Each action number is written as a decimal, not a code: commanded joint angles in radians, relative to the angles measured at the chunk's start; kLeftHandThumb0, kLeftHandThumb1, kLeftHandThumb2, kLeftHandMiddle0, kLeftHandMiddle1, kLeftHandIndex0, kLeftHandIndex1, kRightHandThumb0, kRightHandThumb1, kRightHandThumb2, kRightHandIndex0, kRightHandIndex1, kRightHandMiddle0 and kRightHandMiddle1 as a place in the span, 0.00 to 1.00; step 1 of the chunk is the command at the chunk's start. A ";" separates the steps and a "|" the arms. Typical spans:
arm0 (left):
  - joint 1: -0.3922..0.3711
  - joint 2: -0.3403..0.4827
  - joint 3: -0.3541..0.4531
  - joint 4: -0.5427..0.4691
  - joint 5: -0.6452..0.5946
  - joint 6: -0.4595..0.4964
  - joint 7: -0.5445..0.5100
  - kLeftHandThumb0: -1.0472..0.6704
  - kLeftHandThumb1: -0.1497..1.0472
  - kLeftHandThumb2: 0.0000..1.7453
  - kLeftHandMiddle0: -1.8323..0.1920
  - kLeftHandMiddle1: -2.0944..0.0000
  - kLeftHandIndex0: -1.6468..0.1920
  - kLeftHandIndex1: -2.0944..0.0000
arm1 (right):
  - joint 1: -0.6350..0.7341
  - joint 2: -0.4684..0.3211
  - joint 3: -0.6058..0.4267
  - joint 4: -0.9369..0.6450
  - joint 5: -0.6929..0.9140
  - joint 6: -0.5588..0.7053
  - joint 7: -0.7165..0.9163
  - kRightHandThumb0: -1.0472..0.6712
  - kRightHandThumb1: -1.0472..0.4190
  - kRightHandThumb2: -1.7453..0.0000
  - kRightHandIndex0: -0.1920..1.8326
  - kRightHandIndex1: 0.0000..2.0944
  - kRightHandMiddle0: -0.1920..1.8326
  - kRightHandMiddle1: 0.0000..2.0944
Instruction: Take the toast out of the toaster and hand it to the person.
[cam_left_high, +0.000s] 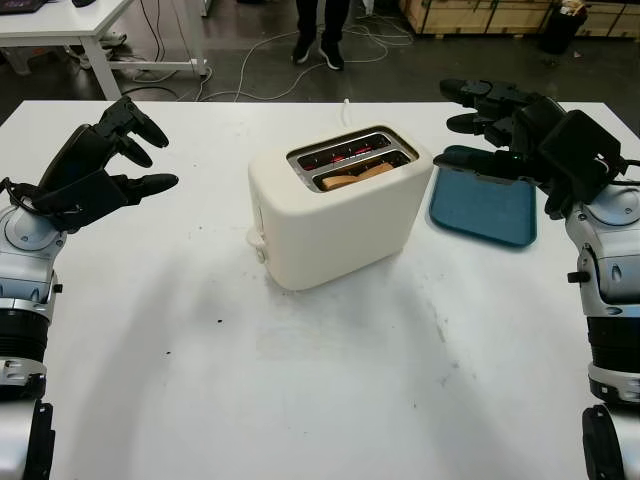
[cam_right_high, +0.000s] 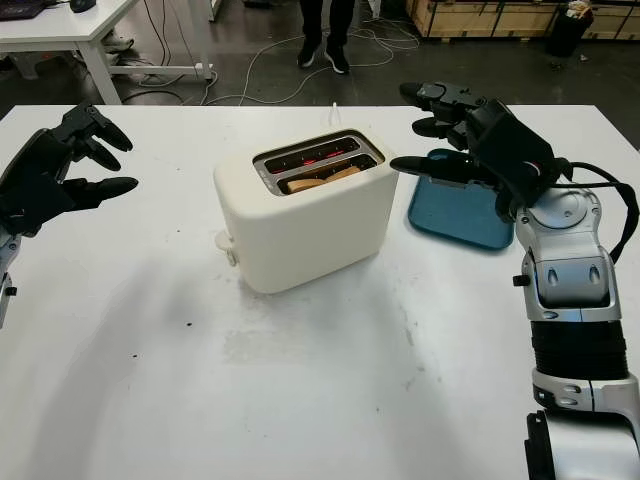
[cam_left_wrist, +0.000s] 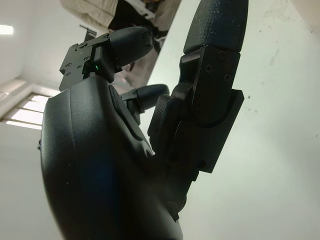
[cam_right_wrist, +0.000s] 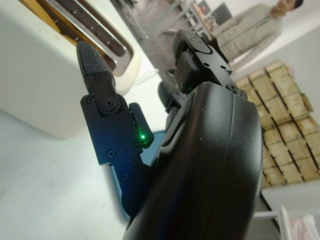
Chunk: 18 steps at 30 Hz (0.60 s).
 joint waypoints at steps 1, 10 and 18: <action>-0.022 0.001 0.000 0.003 -0.004 -0.018 -0.004 0.00 0.89 0.14 0.88 0.17 0.90 0.18 | -0.019 -0.003 -0.003 -0.012 0.005 0.007 -0.003 0.39 0.21 1.00 0.10 0.40 0.31 0.01; -0.026 -0.004 0.002 -0.001 -0.011 -0.003 -0.006 0.00 0.89 0.13 0.87 0.17 0.90 0.17 | -0.019 -0.003 -0.003 -0.018 0.006 0.014 -0.003 0.38 0.20 1.00 0.10 0.39 0.30 0.00; -0.022 0.000 -0.001 -0.013 -0.006 -0.002 -0.011 0.00 0.89 0.13 0.87 0.17 0.90 0.17 | -0.020 -0.002 -0.004 -0.010 0.009 0.005 0.002 0.37 0.20 1.00 0.10 0.40 0.30 0.00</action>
